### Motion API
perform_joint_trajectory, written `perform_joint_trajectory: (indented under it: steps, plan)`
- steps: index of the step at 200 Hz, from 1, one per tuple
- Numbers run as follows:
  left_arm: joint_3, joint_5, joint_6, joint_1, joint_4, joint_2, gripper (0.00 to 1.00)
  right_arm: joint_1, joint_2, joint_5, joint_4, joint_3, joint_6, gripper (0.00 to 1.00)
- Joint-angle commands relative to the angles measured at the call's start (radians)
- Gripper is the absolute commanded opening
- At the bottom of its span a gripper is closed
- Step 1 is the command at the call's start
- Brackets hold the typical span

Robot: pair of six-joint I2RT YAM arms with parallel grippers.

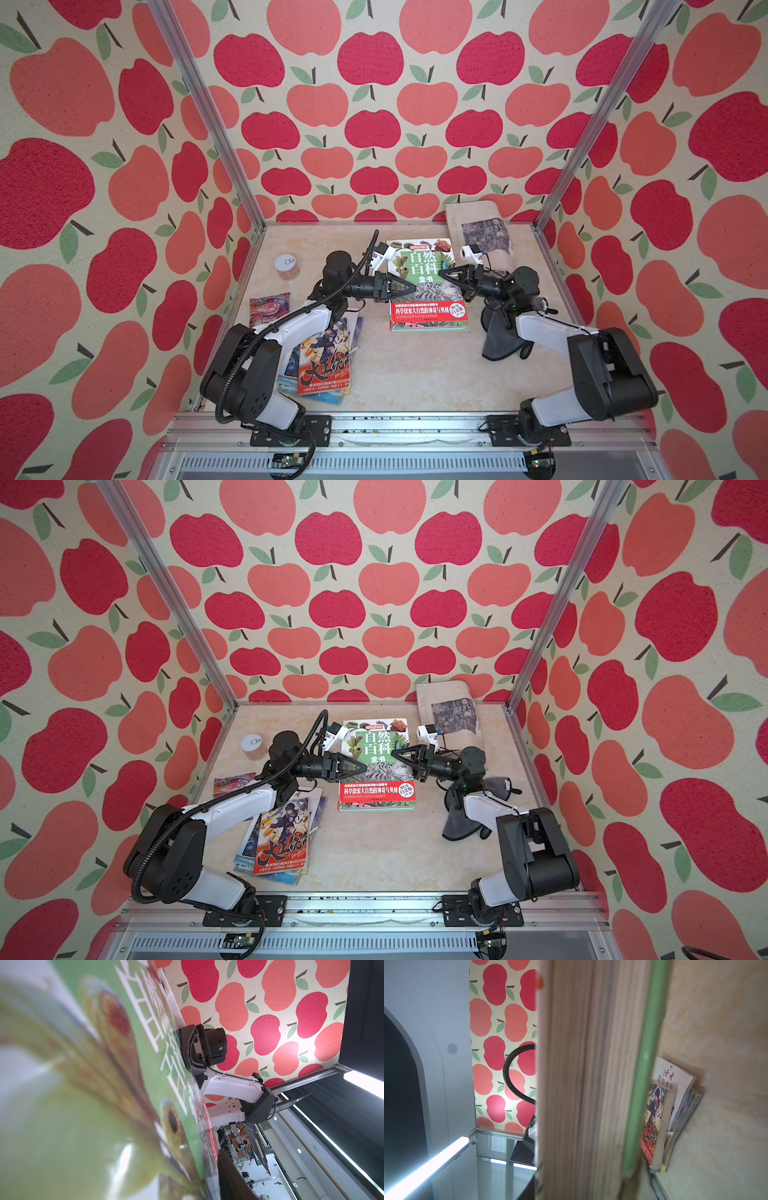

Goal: Wipe the cover of the book
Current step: Pick up the book from the center of the board, then place the book on the book.

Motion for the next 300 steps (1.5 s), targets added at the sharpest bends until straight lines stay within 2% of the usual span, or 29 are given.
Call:
perform_joint_trajectory:
  steps: [1, 10, 21, 24, 27, 41, 56, 69, 86, 113, 146, 175, 189, 235, 267, 300]
  plan:
    - [0.043, 0.052, 0.061, 0.011, 0.025, -0.059, 0.16, 0.016, -0.068, -0.011, -0.024, 0.051, -0.072, 0.07]
    - [0.034, 0.047, 0.074, 0.02, -0.007, -0.077, 0.36, 0.02, -0.087, 0.0, -0.08, 0.049, -0.112, 0.0]
    - [0.013, 0.035, 0.067, 0.039, -0.018, -0.105, 0.79, 0.033, -0.116, 0.025, -0.174, 0.048, -0.179, 0.0]
    - [0.006, 0.031, 0.063, 0.048, -0.017, -0.116, 0.95, 0.038, -0.124, 0.034, -0.205, 0.048, -0.203, 0.0]
    - [-0.001, 0.026, 0.058, 0.059, -0.021, -0.126, 1.0, 0.046, -0.134, 0.044, -0.24, 0.048, -0.23, 0.0]
    - [-0.029, -0.006, 0.065, 0.137, -0.115, -0.195, 0.99, 0.096, -0.178, 0.108, -0.467, 0.054, -0.382, 0.0]
    - [-0.03, -0.078, 0.176, 0.256, -0.411, -0.302, 0.99, 0.192, -0.232, 0.238, -0.731, 0.089, -0.595, 0.0]
    - [-0.017, -0.161, 0.285, 0.346, -0.659, -0.397, 0.99, 0.279, -0.25, 0.349, -0.818, 0.108, -0.673, 0.0]
    - [-0.005, -0.242, 0.333, 0.446, -0.856, -0.5, 0.99, 0.368, -0.232, 0.465, -0.764, 0.102, -0.669, 0.0]
    - [-0.013, -0.344, 0.288, 0.632, -1.046, -0.597, 0.99, 0.534, -0.131, 0.637, -0.635, 0.108, -0.673, 0.0]
    - [-0.094, -0.344, 0.183, 0.803, -1.019, -0.736, 0.99, 0.753, 0.032, 0.882, -0.477, 0.179, -0.761, 0.0]
    - [-0.138, -0.325, 0.103, 0.844, -0.963, -0.796, 0.99, 0.831, 0.206, 0.994, -0.272, 0.24, -0.739, 0.0]
    - [-0.141, -0.315, 0.098, 0.844, -0.968, -0.804, 0.99, 0.839, 0.277, 0.986, -0.218, 0.28, -0.681, 0.0]
    - [-0.116, -0.333, 0.166, 0.845, -1.061, -0.831, 0.99, 0.849, 0.24, 1.16, -0.339, 0.28, -0.639, 0.0]
    - [-0.149, -0.331, 0.115, 0.845, -0.997, -0.821, 0.99, 0.858, 0.387, 1.158, -0.325, 0.339, -0.478, 0.0]
    - [-0.148, -0.335, 0.112, 0.844, -0.996, -0.82, 0.99, 0.871, 0.481, 1.177, -0.33, 0.372, -0.381, 0.0]
